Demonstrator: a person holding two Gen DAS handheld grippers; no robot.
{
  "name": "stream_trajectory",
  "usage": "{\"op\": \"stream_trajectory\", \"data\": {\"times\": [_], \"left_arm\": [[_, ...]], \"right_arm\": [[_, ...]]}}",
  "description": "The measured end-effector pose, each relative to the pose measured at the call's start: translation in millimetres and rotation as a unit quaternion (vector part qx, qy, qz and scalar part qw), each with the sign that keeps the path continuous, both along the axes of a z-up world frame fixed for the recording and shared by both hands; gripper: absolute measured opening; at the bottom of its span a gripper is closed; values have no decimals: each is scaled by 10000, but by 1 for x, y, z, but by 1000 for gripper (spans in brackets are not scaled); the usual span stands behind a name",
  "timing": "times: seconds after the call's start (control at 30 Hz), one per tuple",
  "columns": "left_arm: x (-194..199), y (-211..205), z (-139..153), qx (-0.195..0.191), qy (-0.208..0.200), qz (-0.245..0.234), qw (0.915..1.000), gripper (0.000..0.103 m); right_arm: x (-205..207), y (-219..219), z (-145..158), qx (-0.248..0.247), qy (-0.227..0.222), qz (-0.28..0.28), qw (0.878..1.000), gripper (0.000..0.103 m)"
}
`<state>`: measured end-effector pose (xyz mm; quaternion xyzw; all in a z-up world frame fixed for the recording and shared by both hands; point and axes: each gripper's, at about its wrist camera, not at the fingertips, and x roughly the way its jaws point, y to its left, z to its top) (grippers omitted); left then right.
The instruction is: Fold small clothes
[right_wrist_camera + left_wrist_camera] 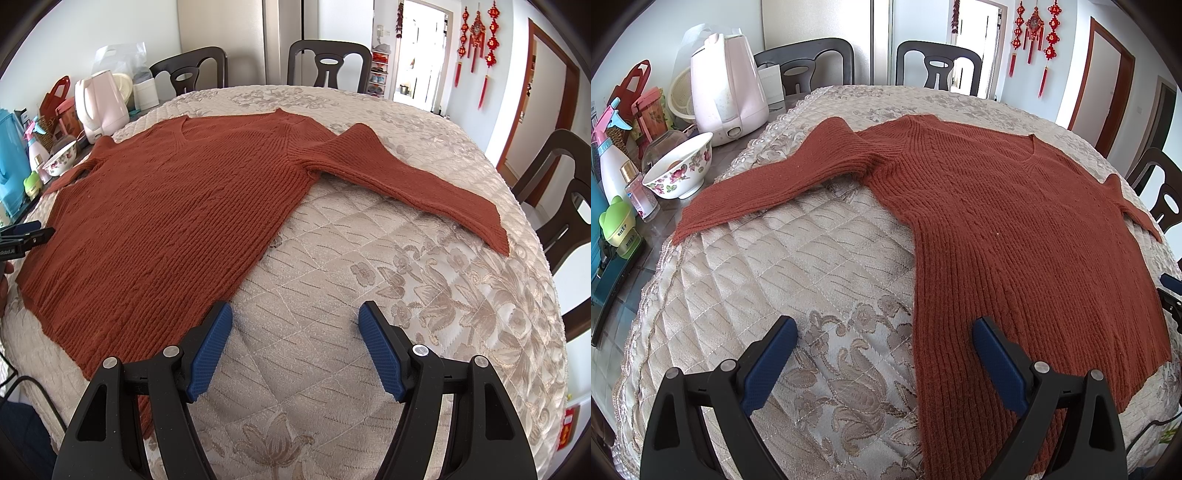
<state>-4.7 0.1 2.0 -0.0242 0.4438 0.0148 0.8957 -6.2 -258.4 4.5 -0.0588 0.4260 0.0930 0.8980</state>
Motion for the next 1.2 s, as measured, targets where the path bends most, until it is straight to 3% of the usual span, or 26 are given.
{"op": "stream_trajectory", "data": {"times": [1.2], "left_arm": [[0,7,0,13,16,6,10000,98]], "right_arm": [[5,1,1,-17,136,-61,9999,71]]}}
